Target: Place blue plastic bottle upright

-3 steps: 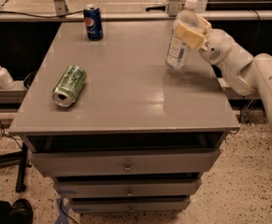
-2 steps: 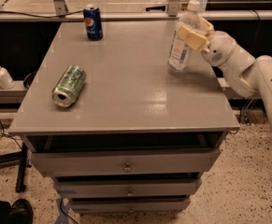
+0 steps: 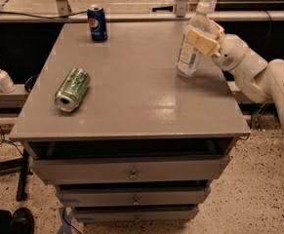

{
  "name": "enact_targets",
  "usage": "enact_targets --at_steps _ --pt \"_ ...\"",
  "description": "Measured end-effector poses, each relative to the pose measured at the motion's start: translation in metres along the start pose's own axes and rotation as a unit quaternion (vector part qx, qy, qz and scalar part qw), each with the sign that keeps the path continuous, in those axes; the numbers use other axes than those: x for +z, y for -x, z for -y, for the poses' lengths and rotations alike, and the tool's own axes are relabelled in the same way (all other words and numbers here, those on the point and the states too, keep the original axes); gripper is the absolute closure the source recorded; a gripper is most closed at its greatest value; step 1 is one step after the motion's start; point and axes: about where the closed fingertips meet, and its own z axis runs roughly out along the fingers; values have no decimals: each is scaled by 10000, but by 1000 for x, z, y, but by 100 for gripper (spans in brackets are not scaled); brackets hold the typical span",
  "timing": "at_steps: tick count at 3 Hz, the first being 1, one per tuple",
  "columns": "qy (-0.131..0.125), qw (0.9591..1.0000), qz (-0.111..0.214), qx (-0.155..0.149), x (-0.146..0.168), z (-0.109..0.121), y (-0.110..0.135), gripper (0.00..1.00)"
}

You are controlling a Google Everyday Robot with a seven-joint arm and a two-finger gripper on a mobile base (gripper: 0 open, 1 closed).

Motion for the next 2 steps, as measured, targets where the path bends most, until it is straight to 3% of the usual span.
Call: enact_targets --at_steps 1,2 --pt "45 10000 -19 15 0 -2 -2 13" --pt "59 10000 -16 11 -2 -3 -3 0"
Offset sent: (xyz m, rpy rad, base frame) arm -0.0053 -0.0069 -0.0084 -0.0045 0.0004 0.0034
